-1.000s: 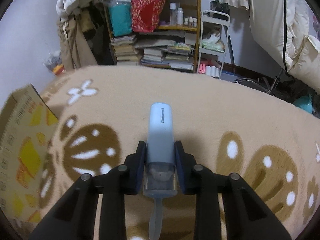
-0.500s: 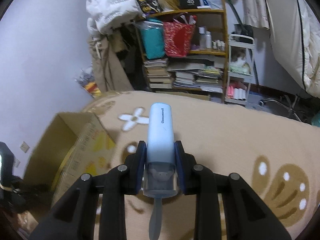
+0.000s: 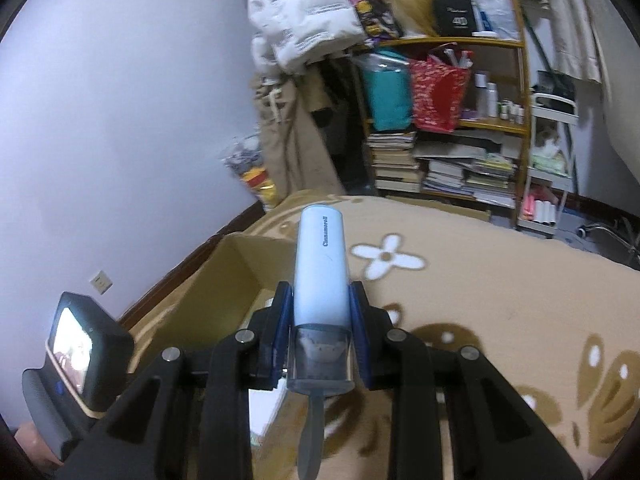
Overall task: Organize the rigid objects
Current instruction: 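Carry the light-blue cylinder into the box and release it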
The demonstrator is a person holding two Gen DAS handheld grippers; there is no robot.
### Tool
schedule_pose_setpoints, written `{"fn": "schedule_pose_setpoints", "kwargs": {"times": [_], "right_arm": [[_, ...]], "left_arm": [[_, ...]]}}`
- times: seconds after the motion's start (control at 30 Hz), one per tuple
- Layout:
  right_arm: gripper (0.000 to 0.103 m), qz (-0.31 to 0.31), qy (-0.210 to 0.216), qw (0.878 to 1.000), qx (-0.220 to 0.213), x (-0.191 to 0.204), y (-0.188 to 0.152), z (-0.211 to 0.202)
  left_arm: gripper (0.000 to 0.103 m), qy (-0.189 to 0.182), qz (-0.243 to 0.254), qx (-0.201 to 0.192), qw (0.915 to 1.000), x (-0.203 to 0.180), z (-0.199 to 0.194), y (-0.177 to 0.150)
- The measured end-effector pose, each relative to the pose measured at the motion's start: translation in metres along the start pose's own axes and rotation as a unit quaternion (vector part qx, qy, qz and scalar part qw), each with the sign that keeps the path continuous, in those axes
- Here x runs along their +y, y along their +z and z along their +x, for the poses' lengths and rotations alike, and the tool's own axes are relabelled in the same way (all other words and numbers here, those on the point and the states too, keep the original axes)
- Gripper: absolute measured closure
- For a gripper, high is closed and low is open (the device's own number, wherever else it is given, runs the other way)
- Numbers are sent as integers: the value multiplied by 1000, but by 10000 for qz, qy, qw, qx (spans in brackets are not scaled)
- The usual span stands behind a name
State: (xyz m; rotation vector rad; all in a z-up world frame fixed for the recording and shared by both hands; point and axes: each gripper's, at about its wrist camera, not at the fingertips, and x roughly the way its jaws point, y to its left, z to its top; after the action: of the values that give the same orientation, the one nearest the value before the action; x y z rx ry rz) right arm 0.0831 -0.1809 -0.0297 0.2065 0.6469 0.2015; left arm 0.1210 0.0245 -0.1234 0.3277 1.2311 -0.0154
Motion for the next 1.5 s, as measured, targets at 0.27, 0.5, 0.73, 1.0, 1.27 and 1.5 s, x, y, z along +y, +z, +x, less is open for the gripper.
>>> {"fn": "schedule_pose_setpoints", "kwargs": {"times": [0.27,0.5,0.73,1.0,1.27,1.5], "right_arm": [[73,-103,205,9993,290,26,-18,18],[73,-160,211,9987,428,36,-24,27],[74,-191,112,9985,505,36,-26,34],[74,-386,128,9978,519,47,-24,35],[74,-251,136,9981,538,44,-26,33],[74,-252,142,9979,579,42,-27,34]], "left_arm": [[86,-82,-52,10,10000,3,0,1],[86,-115,-68,11,9999,5,0,2],[86,-123,-71,12,9999,6,0,2],[86,-140,-75,16,9999,7,0,3],[86,-138,-72,10,9999,7,0,3],[86,-149,-77,8,9999,6,-1,3]]}}
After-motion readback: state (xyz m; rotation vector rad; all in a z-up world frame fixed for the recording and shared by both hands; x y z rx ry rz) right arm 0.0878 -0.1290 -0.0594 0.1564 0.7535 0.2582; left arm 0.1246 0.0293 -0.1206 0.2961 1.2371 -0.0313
